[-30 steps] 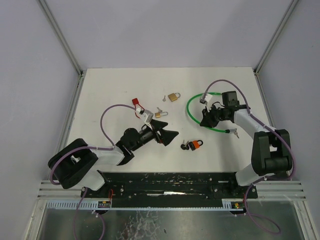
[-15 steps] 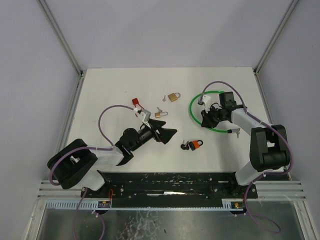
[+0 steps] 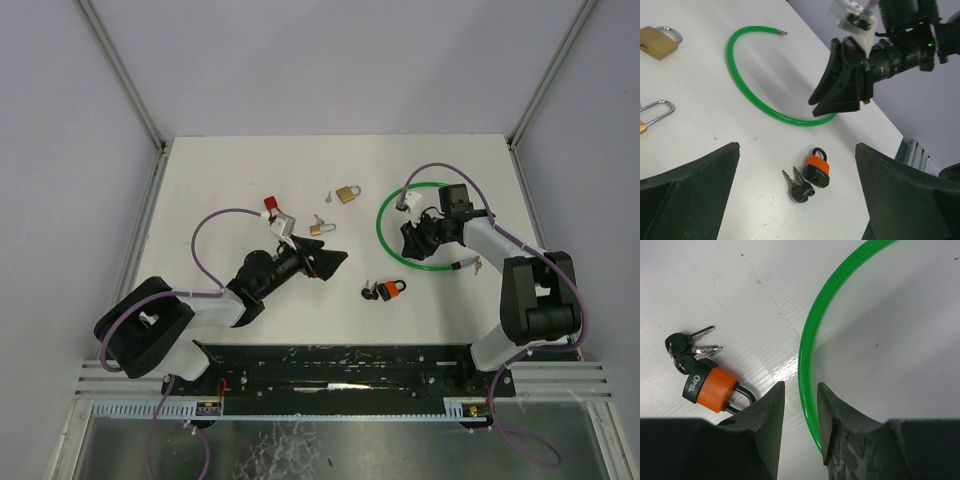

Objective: Lock with the key
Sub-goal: Adjust the lock at the center of the board, then reset both arms

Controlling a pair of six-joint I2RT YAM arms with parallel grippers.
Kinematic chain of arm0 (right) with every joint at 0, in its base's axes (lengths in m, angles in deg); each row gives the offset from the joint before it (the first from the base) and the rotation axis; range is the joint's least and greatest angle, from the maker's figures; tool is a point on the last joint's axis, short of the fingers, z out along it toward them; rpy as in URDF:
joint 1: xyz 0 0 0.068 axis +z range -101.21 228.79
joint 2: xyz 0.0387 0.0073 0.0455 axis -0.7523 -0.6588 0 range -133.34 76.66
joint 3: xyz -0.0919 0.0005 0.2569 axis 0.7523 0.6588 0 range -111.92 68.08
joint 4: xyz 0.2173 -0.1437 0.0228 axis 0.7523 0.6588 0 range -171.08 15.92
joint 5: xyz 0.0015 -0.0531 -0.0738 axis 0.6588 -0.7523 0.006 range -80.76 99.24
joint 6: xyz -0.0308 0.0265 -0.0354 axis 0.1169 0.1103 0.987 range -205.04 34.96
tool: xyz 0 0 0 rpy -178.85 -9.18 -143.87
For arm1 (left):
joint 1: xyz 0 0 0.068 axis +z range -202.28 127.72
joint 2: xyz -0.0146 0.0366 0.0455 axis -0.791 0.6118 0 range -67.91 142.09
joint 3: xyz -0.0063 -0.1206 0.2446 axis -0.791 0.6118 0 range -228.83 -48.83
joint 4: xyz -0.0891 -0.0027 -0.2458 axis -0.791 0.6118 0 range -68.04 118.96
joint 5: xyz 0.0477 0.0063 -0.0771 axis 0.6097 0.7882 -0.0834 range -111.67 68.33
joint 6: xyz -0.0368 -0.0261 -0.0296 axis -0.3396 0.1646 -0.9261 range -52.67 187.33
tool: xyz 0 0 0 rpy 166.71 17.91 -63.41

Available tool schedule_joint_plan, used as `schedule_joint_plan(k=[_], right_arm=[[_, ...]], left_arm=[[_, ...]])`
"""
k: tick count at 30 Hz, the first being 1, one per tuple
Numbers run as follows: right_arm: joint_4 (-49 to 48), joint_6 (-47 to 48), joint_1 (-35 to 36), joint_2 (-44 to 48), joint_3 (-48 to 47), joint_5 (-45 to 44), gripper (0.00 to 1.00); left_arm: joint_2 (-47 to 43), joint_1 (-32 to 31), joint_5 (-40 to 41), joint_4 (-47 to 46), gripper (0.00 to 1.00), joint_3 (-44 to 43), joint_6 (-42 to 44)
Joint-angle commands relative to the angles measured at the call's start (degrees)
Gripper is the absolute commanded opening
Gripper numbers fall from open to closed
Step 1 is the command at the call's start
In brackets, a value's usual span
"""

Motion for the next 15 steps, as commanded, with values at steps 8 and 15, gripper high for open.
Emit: schedule_joint_plan(k=[8, 15], right_arm=[[5.62, 5.1, -2.06, 22.24, -1.63, 1.09, 0.49], [1.66, 2.62, -5.96, 38.89, -0.16, 4.2, 0.8]], left_arm=[[-10.17, 2.42, -4.02, 28.05, 0.93, -10.86, -1.61], [-22.74, 2.45, 0.78, 46.77, 1.0, -19.53, 5.8]])
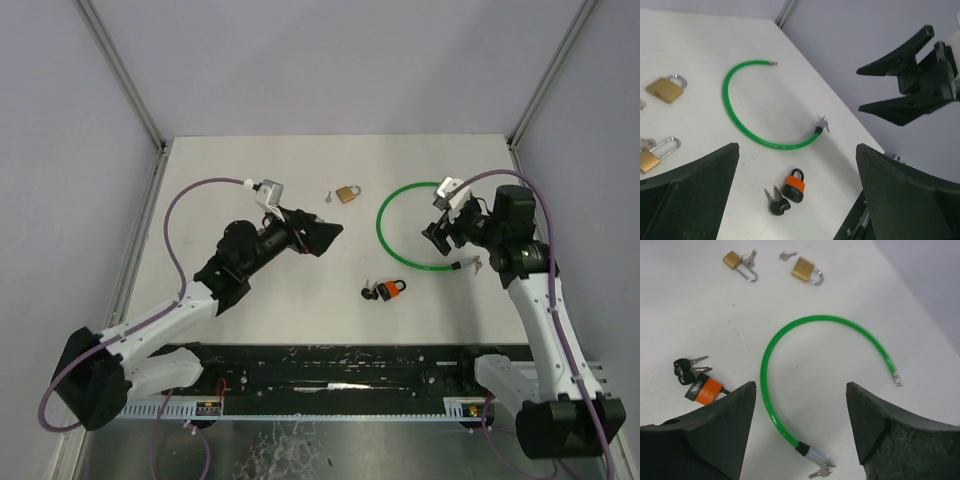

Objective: Lock with the key
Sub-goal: Reset both arms

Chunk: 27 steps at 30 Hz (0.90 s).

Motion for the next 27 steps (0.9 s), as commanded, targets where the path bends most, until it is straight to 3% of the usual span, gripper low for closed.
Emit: schedule_joint_plan(k=[1, 3, 9, 15, 27], right_arm=[[-5.02, -2.86, -1.75, 8.24, 0.58, 2.98, 0.85], [-9.99, -8.51, -1.75, 11.68, 2.04, 0.83, 0.99], [-15.84, -25.0, -1.75, 18.48, -0.48, -5.37, 0.99], [-8.86, -27.8, -1.75, 20.36, -9.66, -5.42, 0.99], [-5.08, -34.42, -1.75, 21.93, -14.1, -6.04, 0.99]], left_arm=[[-7.0, 0.33, 2.59, 14.43, 1.0, -5.95, 7.3], [-10.01, 0.44, 3.6, 16.25, 1.0, -7.64, 8.41], [-15.75, 0.49, 4.4, 22.49, 1.0, -15.94, 8.38], [-18.01, 0.43, 4.95, 32.61, 1.0, -24.97, 10.26], [-22.92, 0.43, 5.83, 39.48, 1.0, -27.81, 14.52]])
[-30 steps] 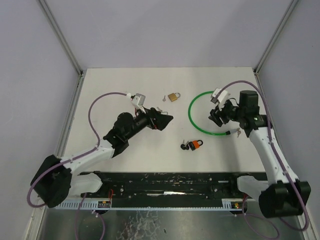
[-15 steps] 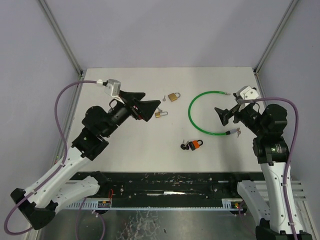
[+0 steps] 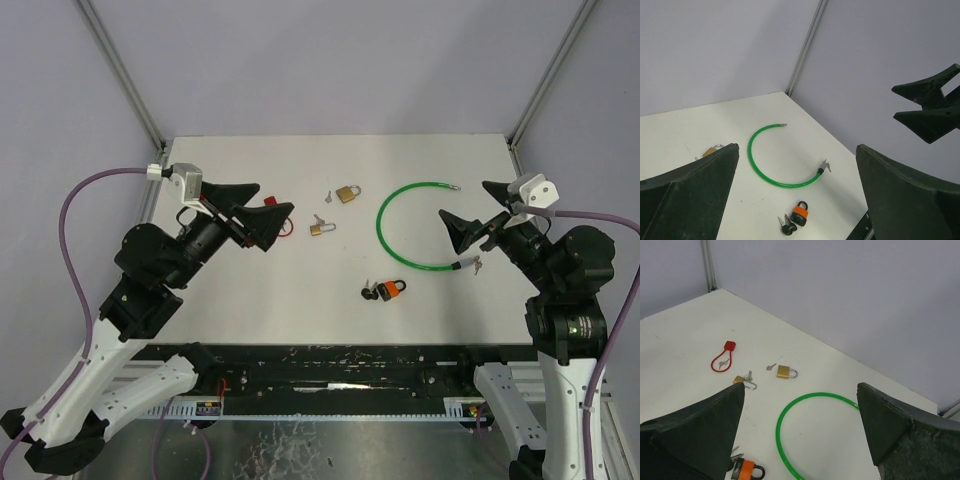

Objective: Lock with the key
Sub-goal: Reset both arms

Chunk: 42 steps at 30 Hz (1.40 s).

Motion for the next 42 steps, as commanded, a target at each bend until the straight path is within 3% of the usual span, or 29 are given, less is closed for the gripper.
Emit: schedule_joint_plan(k=[1, 42], right_arm=[[1.34, -5.97, -0.22, -0.07, -3.71, -1.48, 0.99], [-0.16, -7.17, -0.26, -0.04, -2.37, -4.76, 0.99]], left_arm=[[-0.49, 0.33, 0.03, 3.71, 1.0, -1.87, 2.56], [-1.18, 0.33, -1.72, 4.84, 1.0, -0.21, 4.92]])
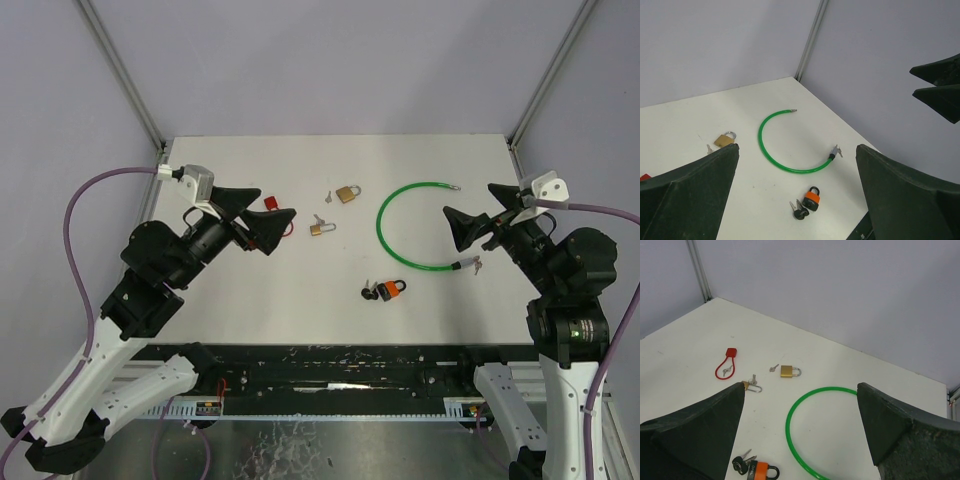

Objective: Lock with the key
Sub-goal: Reset both arms

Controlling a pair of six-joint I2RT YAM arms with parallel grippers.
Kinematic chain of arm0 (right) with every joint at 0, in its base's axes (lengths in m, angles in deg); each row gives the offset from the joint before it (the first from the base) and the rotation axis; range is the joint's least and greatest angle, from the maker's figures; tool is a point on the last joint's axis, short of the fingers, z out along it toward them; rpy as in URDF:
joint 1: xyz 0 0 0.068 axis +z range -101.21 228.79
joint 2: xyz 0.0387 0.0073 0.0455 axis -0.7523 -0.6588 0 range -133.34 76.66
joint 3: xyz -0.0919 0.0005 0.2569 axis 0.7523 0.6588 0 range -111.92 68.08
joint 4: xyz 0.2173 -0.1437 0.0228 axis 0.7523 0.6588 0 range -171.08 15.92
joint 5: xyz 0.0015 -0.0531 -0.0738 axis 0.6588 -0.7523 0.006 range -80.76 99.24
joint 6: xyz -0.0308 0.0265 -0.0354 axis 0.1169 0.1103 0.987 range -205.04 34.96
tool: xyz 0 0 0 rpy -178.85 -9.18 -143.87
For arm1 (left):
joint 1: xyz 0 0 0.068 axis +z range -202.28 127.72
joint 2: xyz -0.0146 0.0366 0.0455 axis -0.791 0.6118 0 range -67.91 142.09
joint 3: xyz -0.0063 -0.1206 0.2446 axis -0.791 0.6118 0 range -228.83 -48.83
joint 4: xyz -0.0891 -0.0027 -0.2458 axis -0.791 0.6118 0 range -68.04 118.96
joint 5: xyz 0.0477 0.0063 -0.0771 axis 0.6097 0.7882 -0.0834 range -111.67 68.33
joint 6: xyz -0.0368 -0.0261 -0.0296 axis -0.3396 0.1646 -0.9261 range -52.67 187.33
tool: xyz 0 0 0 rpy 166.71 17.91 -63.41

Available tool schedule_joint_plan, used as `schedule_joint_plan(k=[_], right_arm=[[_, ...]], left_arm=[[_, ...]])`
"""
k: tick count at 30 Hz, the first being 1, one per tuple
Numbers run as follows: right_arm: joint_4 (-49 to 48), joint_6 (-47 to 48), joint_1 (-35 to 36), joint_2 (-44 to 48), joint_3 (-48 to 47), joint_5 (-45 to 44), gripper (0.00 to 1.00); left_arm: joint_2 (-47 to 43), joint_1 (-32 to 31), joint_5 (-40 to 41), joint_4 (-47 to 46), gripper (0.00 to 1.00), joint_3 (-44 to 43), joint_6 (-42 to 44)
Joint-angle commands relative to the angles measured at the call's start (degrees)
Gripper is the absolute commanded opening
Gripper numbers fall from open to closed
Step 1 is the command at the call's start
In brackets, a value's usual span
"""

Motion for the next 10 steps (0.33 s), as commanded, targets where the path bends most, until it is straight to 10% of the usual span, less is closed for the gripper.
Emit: schedule_joint_plan(k=[1, 10], right_arm=[[-2.21, -0.17, -0.3, -0.36, -1.31, -0.22, 0.99], [-1.24, 1.39, -0.26, -0.45, -1.4, 1.04, 0.99]], left_arm=[[-1.16, 0.34, -0.86, 0.29, 1.0, -0.04, 1.55], [-1.44, 0.29, -0.66, -0.02, 1.0, 0.47, 1.75]])
